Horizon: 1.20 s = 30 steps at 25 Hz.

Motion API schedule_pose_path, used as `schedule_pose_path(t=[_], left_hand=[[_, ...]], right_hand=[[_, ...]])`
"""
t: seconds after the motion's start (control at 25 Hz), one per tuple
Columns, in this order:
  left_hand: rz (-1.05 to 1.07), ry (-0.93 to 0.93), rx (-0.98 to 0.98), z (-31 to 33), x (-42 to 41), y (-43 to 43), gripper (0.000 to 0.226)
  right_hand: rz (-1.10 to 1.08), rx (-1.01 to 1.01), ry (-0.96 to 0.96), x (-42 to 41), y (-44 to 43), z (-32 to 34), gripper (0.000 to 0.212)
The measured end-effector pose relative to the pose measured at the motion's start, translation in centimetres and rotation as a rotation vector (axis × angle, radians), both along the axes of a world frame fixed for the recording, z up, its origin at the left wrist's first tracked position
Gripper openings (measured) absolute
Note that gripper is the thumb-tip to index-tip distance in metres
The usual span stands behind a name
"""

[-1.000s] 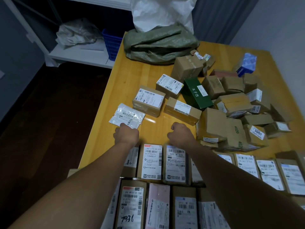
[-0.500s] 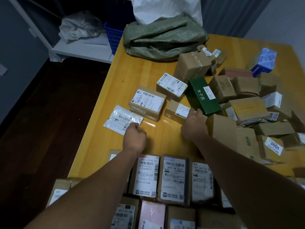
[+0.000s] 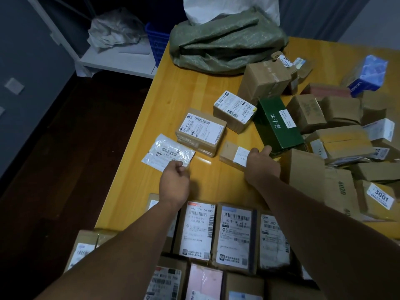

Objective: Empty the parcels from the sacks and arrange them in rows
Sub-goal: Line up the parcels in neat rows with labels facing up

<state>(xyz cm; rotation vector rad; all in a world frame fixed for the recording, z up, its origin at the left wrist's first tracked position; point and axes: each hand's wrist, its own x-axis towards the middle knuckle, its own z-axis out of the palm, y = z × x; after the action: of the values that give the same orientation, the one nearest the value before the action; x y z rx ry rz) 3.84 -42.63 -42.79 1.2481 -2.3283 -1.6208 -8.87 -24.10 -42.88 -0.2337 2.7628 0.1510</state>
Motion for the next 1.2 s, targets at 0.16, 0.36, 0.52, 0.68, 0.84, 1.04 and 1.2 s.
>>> schedule_pose_path(t=[0.16, 0.36, 0.52, 0.68, 0.84, 1.04, 1.2], left_hand=[[0.01, 0.03, 0.035, 1.1, 0.6, -0.4, 0.021], [0.035, 0.003, 0.245, 3.8, 0.6, -0.4, 0.027], [0.082, 0.032, 0.638, 7.4, 1.3, -0.7, 0.03], [0.025, 0.082, 0.898, 8.8, 3.2, -1.9, 0.028], [0.048, 0.1, 0.851, 8.7, 4.9, -4.9, 0.027], [0.111, 0.087, 0.732, 8.3, 7.1, -8.4, 0.018], [0.164, 0.055, 0.672, 8.0, 8.9, -10.7, 0.017]], right_hand=[[-0.041, -0.052, 0.056, 2.2, 0.0, 1.9, 0.057], [0.043, -0.244, 0.259, 6.0, 0.3, 4.5, 0.053], [0.169, -0.309, 0.368, 8.1, -0.4, 6.1, 0.056], [0.275, -0.397, 0.371, 10.1, -2.5, 7.5, 0.057], [0.15, -0.622, 0.277, 11.3, -5.3, 8.1, 0.052], [-0.076, -0.829, 0.096, 12.1, -9.0, 8.3, 0.034], [-0.076, -0.887, -0.134, 13.0, -12.0, 8.0, 0.016]])
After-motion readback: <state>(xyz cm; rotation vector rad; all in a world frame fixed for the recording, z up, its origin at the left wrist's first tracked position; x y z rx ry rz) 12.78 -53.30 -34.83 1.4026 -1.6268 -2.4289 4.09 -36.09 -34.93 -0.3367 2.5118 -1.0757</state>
